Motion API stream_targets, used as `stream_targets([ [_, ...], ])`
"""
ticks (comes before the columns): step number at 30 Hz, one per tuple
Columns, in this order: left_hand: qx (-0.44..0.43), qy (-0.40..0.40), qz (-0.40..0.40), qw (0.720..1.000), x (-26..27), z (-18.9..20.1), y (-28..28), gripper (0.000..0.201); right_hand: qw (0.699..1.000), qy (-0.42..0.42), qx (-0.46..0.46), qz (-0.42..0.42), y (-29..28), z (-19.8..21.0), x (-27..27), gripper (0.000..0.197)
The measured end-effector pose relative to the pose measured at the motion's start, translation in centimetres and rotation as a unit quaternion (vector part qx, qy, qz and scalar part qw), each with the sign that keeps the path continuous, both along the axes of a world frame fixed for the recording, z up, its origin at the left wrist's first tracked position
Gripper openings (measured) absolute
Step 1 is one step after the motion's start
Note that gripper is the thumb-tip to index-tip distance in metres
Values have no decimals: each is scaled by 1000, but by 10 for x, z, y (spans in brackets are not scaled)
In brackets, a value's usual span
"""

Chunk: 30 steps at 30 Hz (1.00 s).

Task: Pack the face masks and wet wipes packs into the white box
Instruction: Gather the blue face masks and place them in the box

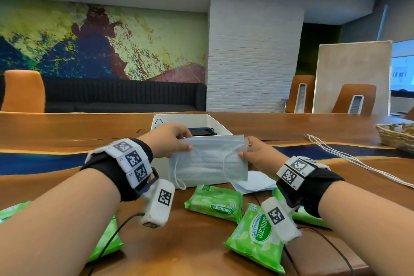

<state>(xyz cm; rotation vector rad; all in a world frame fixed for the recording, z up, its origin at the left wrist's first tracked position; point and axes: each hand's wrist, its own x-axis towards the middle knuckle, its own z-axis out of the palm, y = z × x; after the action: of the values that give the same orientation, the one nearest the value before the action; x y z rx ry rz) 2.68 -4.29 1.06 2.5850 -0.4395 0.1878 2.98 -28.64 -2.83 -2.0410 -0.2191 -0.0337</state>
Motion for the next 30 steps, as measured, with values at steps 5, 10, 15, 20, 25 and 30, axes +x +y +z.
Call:
stream_targets([
  [5, -106, -61, 52, 991, 6, 31, 18, 15, 992, -99, 25, -68, 9, 43, 10, 10],
  [10, -214, -9, 53, 975, 16, 40, 33, 21, 978, -119, -83, -149, 22, 81, 27, 15],
  [15, -265, 7, 89, 960, 31, 33, 30, 21, 980, -81, -140, -115, 50, 80, 41, 37],
  [20, -356, 16, 138, 924, 46, 30, 30, 16, 988, -64, -129, -51, 64, 68, 55, 47],
  [25, -203, -33, 185, 961, 69, 17, 34, 16, 976, -96, -185, -65, 70, 67, 61, 35],
  [30, 62, 24, 276, 959, 82, 0, 35, 42, 948, -62, -299, -88, 68, 53, 80, 29],
])
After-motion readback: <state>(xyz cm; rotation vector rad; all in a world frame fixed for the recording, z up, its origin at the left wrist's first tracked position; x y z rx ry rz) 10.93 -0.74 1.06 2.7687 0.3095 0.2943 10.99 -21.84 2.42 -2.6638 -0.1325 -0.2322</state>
